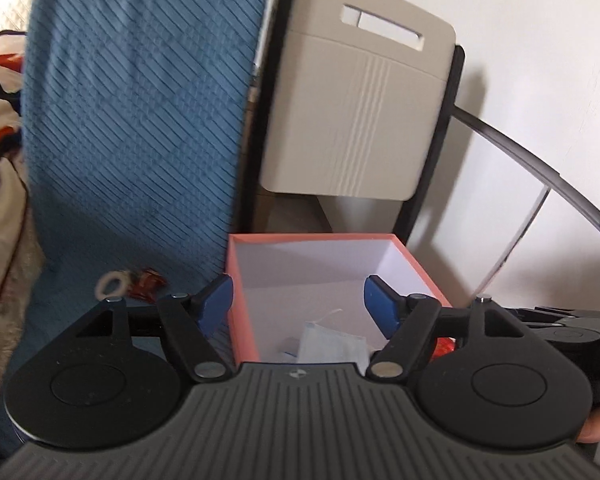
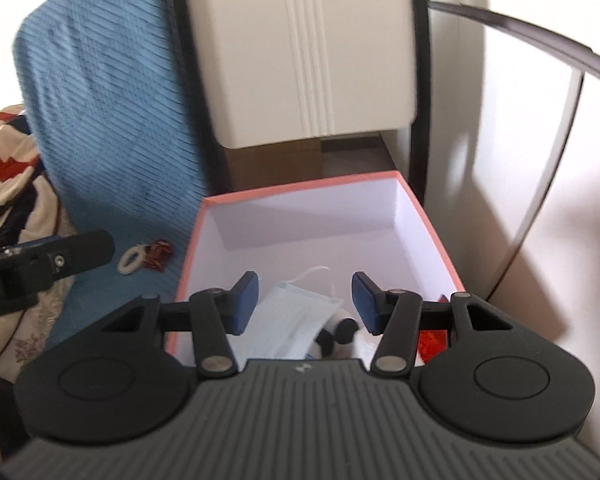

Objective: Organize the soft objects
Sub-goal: 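Withdraw both tools from the pink box back toward the cushion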

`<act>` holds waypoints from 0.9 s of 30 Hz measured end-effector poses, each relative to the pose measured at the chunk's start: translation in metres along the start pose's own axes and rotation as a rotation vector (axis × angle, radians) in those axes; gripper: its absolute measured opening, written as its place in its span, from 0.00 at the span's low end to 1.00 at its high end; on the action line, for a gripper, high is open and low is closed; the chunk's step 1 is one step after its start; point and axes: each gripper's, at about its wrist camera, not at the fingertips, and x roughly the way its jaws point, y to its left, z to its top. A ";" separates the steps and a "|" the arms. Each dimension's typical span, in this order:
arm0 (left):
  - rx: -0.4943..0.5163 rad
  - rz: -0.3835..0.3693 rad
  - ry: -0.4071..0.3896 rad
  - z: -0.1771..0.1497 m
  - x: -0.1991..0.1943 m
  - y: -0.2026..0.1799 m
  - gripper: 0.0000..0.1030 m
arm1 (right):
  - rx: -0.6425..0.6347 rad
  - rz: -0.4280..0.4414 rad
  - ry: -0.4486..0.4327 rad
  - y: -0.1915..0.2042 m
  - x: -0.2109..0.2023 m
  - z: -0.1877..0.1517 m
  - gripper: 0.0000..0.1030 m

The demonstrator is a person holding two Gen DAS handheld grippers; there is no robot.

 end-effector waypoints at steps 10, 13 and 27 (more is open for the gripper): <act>-0.001 0.101 -0.055 -0.014 -0.035 0.061 0.75 | -0.044 0.052 -0.002 0.049 -0.009 -0.009 0.53; -0.041 0.111 -0.068 -0.019 -0.040 0.078 0.74 | -0.050 0.073 0.003 0.062 -0.006 -0.015 0.53; -0.044 0.157 -0.072 -0.067 -0.031 0.120 0.74 | -0.138 0.146 0.021 0.115 0.023 -0.057 0.53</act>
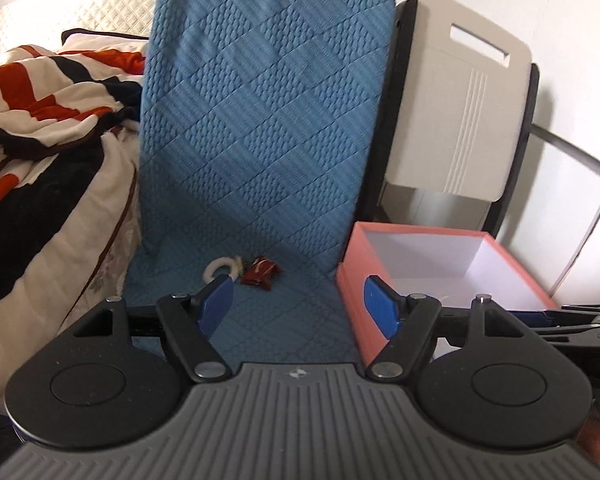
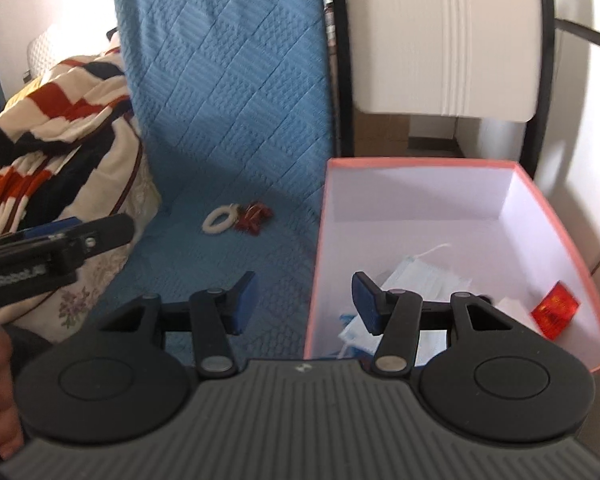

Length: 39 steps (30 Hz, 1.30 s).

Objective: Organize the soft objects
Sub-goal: 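Withdraw both tools from the pink box back toward the cushion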

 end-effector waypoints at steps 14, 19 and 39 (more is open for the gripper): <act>-0.012 0.009 0.061 -0.023 0.019 0.045 0.74 | -0.049 0.000 0.007 0.036 0.021 -0.027 0.53; -0.030 -0.001 0.069 -0.030 0.024 0.058 0.74 | -0.042 0.001 0.024 0.039 0.032 -0.037 0.53; -0.078 -0.027 0.173 -0.041 0.112 0.084 0.74 | -0.051 0.031 -0.016 0.043 0.085 -0.030 0.53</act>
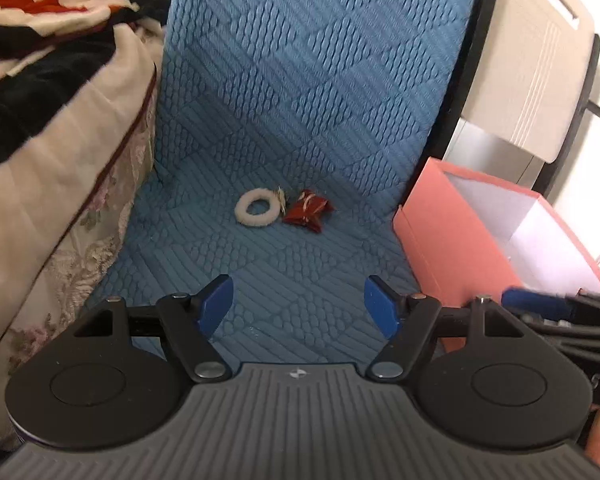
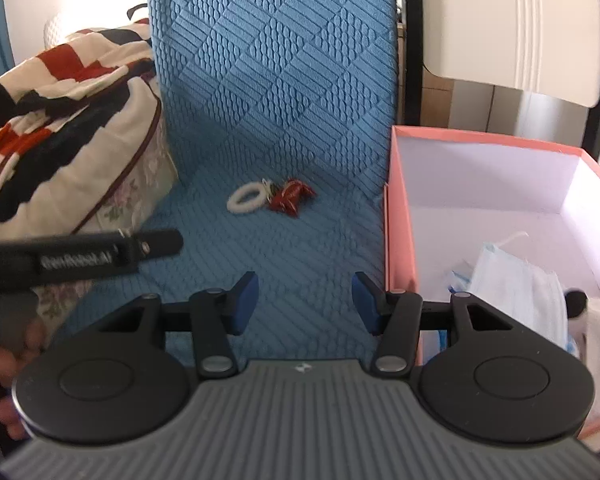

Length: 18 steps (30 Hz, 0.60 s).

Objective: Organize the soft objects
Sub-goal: 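Withdraw both tools from the pink box back toward the cushion, then lower the right gripper onto the red candy while the left gripper lowers onto the white fluffy ring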

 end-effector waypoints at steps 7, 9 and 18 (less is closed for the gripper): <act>-0.065 -0.010 0.047 0.010 0.032 0.021 0.74 | 0.006 0.031 0.005 0.000 0.031 0.019 0.53; -0.108 -0.026 0.069 0.012 0.042 0.028 0.74 | 0.010 0.038 0.012 0.002 0.041 0.024 0.53; -0.093 0.002 0.100 0.030 0.079 0.039 0.74 | 0.089 0.082 0.077 -0.012 0.090 0.037 0.52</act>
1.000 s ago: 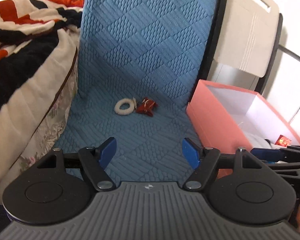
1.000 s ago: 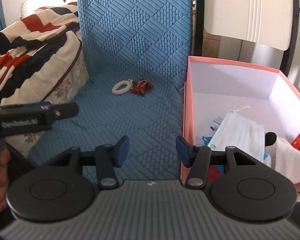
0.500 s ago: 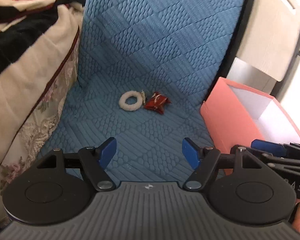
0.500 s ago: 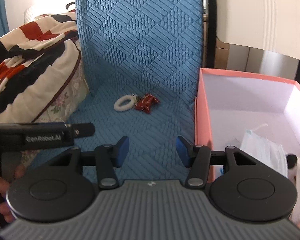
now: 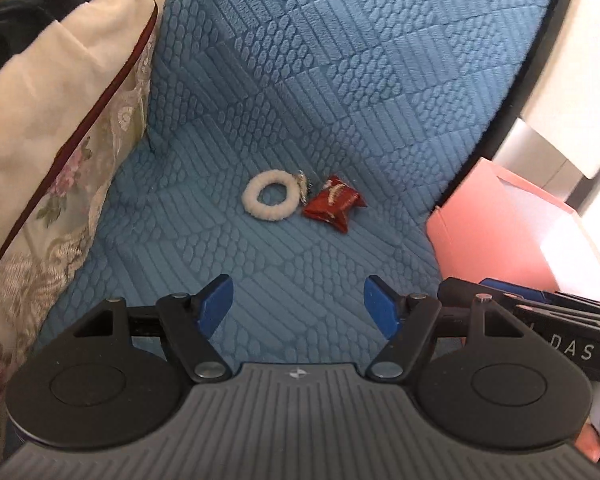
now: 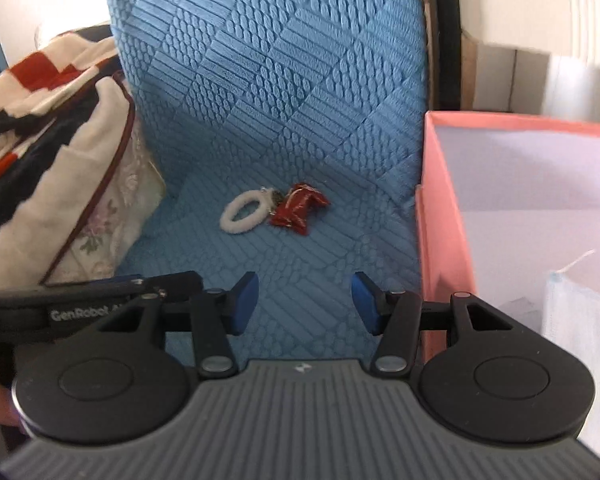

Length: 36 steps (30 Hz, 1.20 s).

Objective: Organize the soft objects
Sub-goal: 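Lower the right gripper onto the red candy while the left gripper lowers onto the white fluffy ring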

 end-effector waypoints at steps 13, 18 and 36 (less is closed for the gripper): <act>-0.023 -0.017 0.032 0.047 0.042 0.010 0.73 | 0.061 0.016 0.054 -0.009 0.062 0.034 0.52; 0.024 -0.004 0.048 0.063 0.059 0.010 0.73 | 0.106 0.041 0.063 -0.020 0.079 0.050 0.52; 0.125 0.018 0.090 0.091 0.097 0.008 0.57 | 0.346 0.168 0.184 -0.057 0.153 0.079 0.55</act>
